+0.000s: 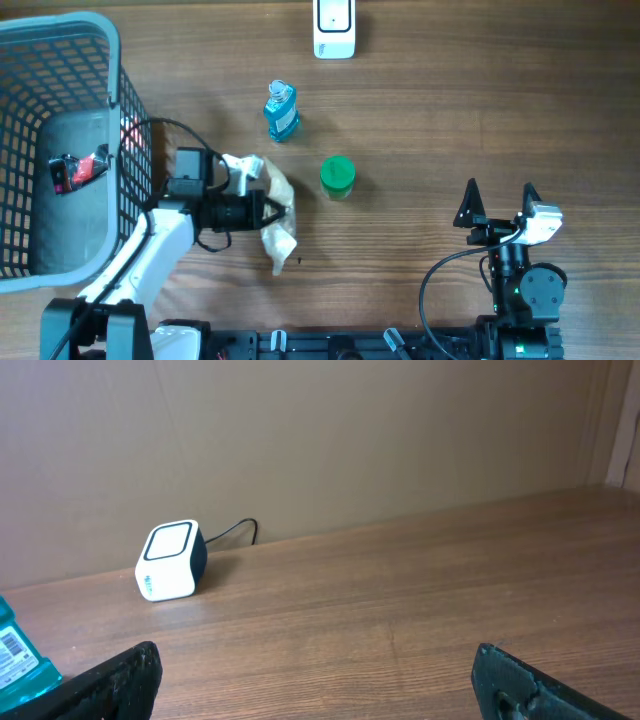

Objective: Scan the item barcode
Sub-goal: 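Lower the beige pouch onto the table beside the green jar and release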

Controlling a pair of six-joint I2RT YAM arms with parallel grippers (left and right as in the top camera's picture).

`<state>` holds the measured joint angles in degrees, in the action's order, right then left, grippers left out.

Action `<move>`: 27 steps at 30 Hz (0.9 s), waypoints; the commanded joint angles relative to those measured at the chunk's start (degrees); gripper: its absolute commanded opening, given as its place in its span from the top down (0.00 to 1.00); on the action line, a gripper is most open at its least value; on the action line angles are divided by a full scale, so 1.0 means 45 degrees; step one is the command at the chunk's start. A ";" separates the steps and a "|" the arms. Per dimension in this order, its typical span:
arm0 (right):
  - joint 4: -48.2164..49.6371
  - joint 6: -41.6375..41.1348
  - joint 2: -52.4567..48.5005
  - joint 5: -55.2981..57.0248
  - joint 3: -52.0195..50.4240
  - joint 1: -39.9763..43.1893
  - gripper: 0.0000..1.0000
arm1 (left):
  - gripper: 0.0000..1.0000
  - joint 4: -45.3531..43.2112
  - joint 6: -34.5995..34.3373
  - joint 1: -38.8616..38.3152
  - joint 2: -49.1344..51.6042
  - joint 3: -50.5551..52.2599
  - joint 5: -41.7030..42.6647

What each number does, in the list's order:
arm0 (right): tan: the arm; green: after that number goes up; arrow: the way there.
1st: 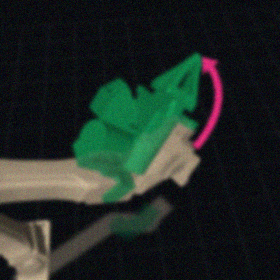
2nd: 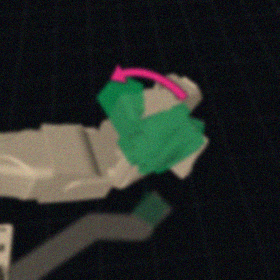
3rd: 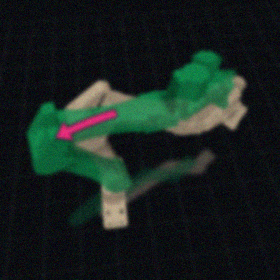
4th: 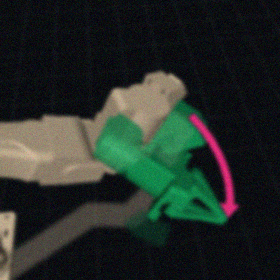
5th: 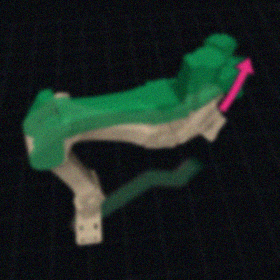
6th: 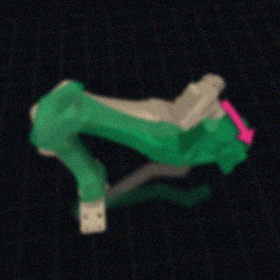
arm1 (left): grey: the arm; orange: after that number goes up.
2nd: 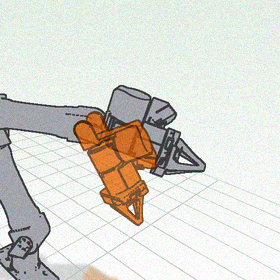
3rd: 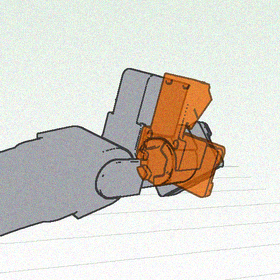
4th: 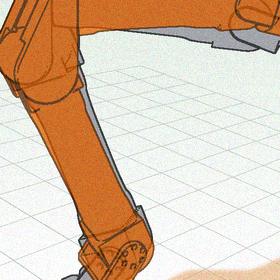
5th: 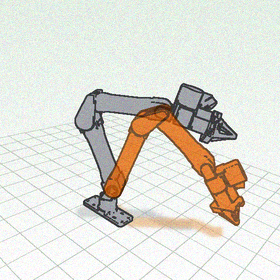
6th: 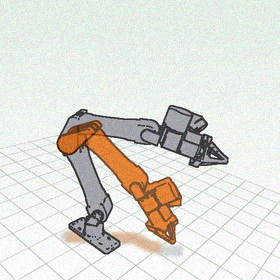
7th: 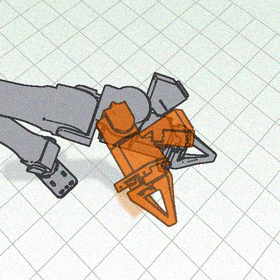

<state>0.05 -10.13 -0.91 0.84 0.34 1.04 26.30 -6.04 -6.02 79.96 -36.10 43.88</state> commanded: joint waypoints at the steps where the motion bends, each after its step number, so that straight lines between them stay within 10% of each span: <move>1: 0.0063 0.0238 0.0083 -0.0204 -0.0010 -0.0049 0.00 | 0.96 -0.1025 -0.0869 -0.0845 0.0107 0.0155 -0.0034; 7: 0.0063 0.0233 0.0083 -0.0204 -0.0010 -0.0049 0.00 | 0.88 -0.1583 -0.1467 -0.1088 0.0102 0.0155 -0.0457; 9: 0.0063 0.0228 0.0083 -0.0204 -0.0010 -0.0049 0.00 | 0.00 -0.1554 -0.1467 -0.1088 0.0102 0.0155 -0.0733; 27: 0.0063 0.0233 0.0083 -0.0204 -0.0010 -0.0049 0.00 | 0.00 -0.1316 -0.2569 -0.1093 -0.0714 -0.0661 -0.1919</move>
<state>0.05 -10.13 -0.91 0.84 0.34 1.04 19.92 -14.79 -10.79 79.72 -36.03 36.03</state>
